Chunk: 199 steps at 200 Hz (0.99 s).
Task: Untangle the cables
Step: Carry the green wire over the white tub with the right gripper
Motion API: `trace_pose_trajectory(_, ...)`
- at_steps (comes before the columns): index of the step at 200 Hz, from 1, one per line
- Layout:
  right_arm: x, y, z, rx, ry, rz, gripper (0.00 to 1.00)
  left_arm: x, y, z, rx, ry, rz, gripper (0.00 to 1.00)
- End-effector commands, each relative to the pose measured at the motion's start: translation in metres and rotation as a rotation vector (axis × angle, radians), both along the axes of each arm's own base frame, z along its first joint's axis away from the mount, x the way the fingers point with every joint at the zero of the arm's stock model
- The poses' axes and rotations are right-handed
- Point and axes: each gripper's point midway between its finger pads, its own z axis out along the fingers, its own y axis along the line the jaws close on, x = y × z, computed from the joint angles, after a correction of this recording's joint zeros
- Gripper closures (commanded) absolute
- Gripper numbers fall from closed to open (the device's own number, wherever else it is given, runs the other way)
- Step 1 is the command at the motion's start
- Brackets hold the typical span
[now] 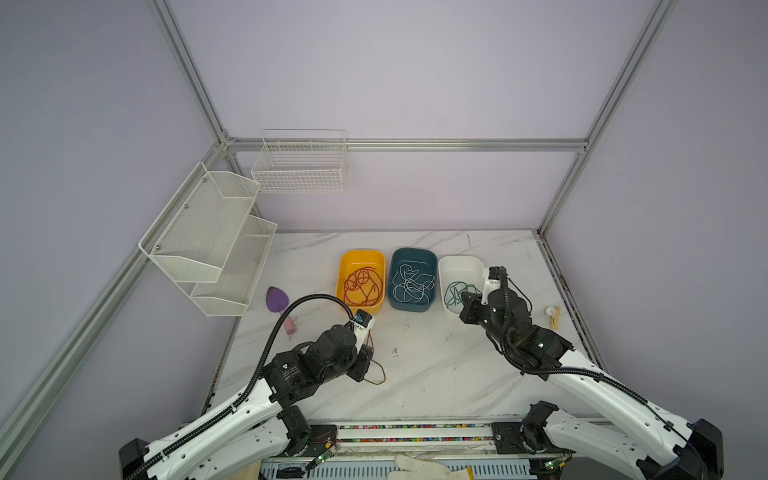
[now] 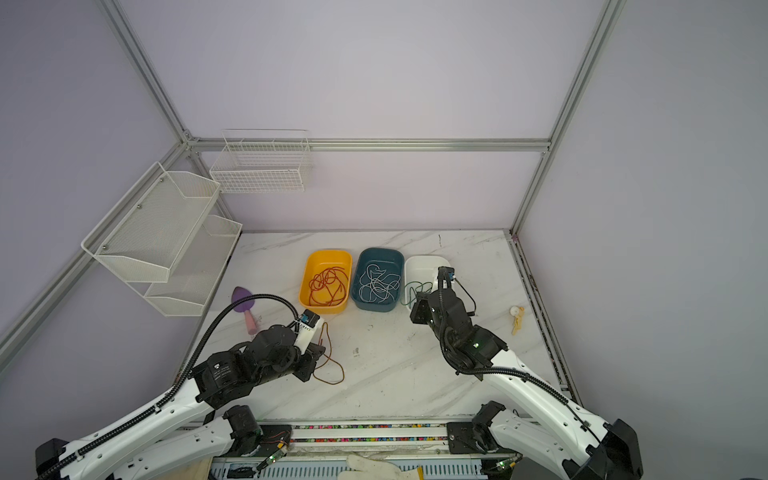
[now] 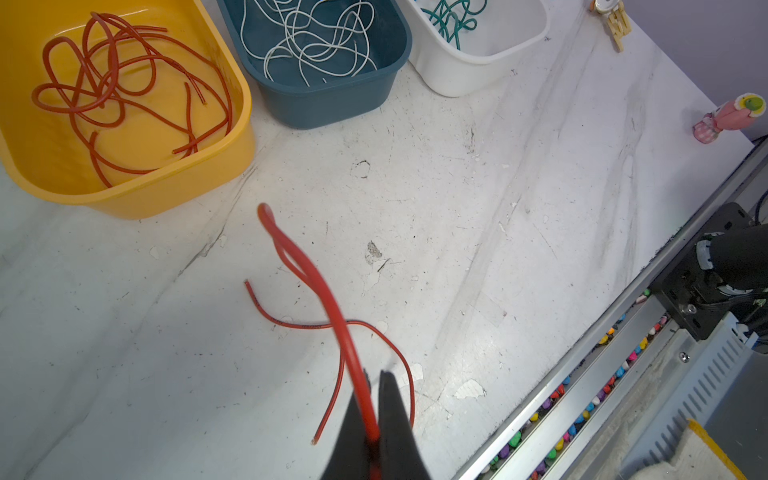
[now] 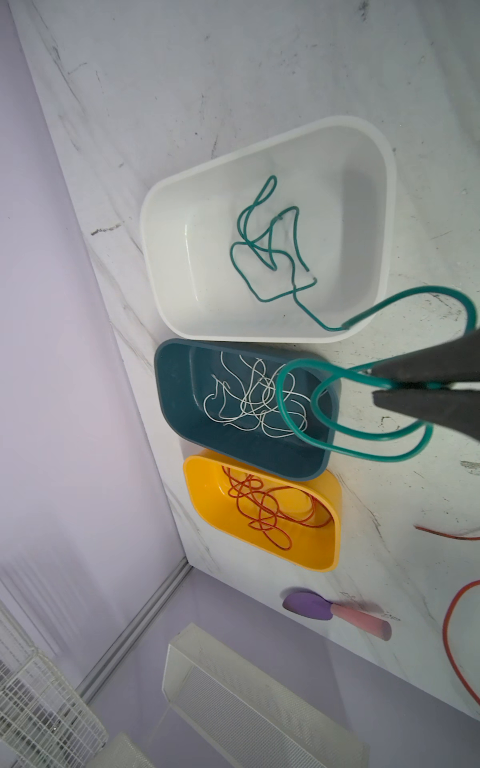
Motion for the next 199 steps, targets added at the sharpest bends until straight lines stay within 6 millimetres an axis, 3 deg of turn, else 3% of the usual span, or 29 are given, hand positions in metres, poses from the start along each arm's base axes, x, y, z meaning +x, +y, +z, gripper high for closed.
trace_pose_trajectory(1, 0.009, -0.005, 0.016, -0.007, -0.018, 0.012, 1.00, 0.003, -0.006, 0.021, -0.049, -0.030, 0.001, 1.00)
trace_pose_trajectory(102, 0.073, -0.053, 0.007, 0.037, 0.037, -0.030, 1.00, 0.004, -0.005, 0.019, -0.039, -0.030, 0.009, 1.00)
trace_pose_trajectory(199, 0.109, -0.056, -0.028, 0.088, 0.110, -0.056, 1.00, 0.004, -0.004, 0.019, -0.035, -0.031, 0.008, 1.00)
